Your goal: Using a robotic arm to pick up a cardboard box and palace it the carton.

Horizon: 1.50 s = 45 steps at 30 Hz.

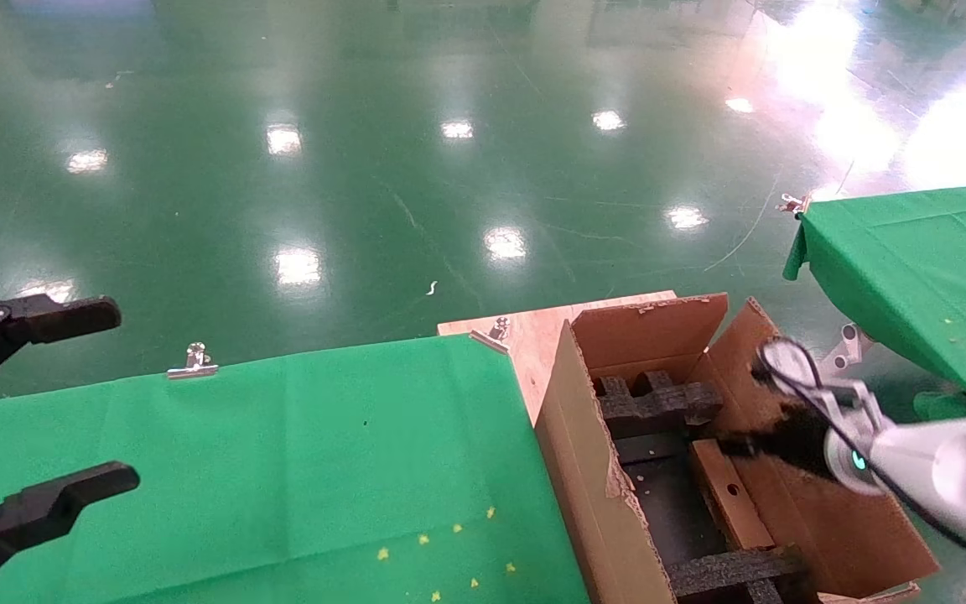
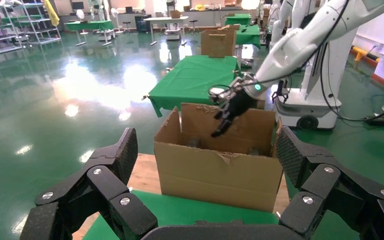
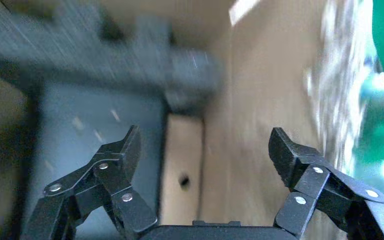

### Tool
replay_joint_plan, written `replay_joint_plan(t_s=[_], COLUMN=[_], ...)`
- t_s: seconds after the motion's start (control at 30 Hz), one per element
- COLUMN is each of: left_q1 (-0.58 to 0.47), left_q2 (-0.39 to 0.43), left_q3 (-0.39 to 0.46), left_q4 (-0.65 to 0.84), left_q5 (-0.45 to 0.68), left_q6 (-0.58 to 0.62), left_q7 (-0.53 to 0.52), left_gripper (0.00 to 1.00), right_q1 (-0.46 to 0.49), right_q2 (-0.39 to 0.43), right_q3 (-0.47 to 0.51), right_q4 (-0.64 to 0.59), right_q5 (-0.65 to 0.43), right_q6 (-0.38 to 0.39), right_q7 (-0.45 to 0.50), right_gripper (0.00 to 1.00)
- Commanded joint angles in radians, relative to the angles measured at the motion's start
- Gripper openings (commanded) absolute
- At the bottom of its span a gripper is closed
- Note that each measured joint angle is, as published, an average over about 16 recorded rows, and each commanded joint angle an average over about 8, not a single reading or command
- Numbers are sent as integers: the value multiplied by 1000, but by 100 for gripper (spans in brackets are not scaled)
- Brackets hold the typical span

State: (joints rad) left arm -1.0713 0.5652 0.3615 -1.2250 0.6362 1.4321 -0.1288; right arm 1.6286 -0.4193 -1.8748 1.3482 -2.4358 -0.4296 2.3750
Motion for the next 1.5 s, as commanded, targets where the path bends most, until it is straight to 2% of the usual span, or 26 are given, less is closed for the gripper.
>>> replay_joint_plan(t_s=[0.03, 0.5, 0.63, 0.8, 1.0, 1.13, 1.5], left_q1=[0, 0, 0, 0, 0, 0, 0], left_q2=[0, 0, 0, 0, 0, 0, 0], left_q3=[0, 0, 0, 0, 0, 0, 0], left_q4=[0, 0, 0, 0, 0, 0, 0], left_q5=[0, 0, 0, 0, 0, 0, 0], left_q6=[0, 0, 0, 0, 0, 0, 0], left_q7=[0, 0, 0, 0, 0, 0, 0], left_gripper=[100, 100, 100, 100, 100, 100, 100], right_q1=[25, 300, 349, 364, 344, 318, 166], right_q2=[0, -22, -22, -22, -23, -27, -56], right_q3=[7, -51, -60, -64, -58, -17, 266], right_q4=[7, 25, 27, 28, 27, 25, 10], right_q5=[15, 374, 447, 469, 450, 475, 693], right_q6=[16, 192, 221, 232, 217, 182, -36], right_q7=[-17, -294, -328, -333, -332, -376, -694], right_gripper=[100, 100, 100, 100, 100, 100, 100])
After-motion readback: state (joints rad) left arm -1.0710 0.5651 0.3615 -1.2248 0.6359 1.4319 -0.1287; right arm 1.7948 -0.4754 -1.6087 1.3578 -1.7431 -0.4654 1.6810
